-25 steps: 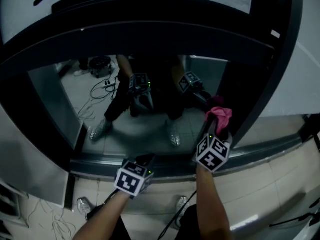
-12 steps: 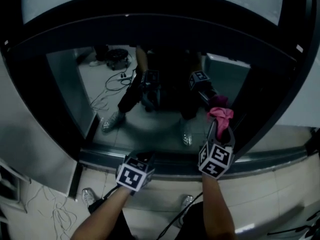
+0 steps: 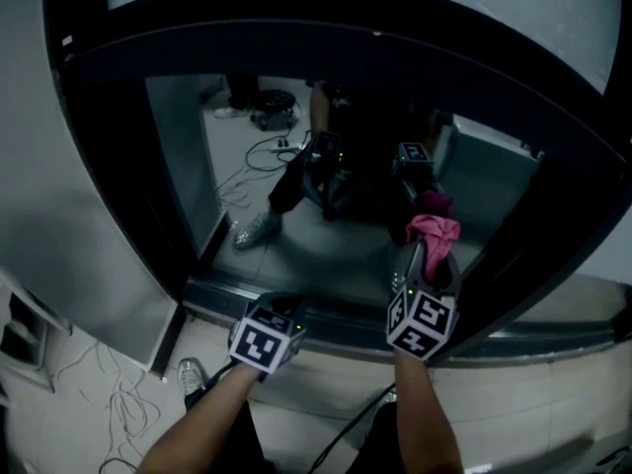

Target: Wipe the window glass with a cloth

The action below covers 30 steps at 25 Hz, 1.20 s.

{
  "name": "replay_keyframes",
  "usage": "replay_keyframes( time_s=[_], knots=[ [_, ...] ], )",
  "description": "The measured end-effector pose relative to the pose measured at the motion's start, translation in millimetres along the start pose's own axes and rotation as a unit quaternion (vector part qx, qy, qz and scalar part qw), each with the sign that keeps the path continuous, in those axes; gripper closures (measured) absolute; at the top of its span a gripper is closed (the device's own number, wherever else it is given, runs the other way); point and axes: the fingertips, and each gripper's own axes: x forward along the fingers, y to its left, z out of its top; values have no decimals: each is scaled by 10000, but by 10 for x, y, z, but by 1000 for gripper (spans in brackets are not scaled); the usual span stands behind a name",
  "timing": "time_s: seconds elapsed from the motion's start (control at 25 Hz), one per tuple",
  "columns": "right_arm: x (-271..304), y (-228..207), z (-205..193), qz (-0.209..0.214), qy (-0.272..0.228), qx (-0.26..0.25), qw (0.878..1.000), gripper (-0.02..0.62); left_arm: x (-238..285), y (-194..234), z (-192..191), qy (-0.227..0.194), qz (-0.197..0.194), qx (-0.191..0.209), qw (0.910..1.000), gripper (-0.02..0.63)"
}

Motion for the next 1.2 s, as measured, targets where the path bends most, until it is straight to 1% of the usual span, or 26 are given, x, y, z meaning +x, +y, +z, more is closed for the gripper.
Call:
replay_keyframes(
  time_s=[0.16, 0.36, 0.52, 0.68, 0.84, 1.0, 1.12, 1.2],
  knots=[
    [13, 378, 14, 156, -8, 41, 9999, 476, -173, 249, -115, -22, 127, -162, 9998, 601],
    [14, 862, 29, 420, -38, 40, 9991, 476, -423, 612, -297, -9, 434, -313, 9986, 601],
    [-3, 1188, 60, 609, -56, 54, 9981, 476, -579, 823, -447, -38, 568, -499, 9971, 601],
    [4, 1579, 81, 949, -66, -41, 9955, 476, -733, 1022, -573, -42, 724, -649, 9953, 601],
    [-8, 2048, 58, 1413, -54, -321, 9894, 474, -875, 1240, -755, 4, 929, -764, 9927, 601],
    [-9, 2219, 46, 1423, -136, -547, 9882, 476, -974, 1386, -929, 63, 989, -932, 9907, 601],
    [-7, 2298, 41, 1441, -186, -601, 9876, 476, -1005, 1473, -1010, 109, 1039, -999, 9895, 601],
    [-8, 2383, 31, 1526, -193, -632, 9861, 476, -991, 1486, -1024, 82, 1010, -1043, 9894, 601]
  ],
)
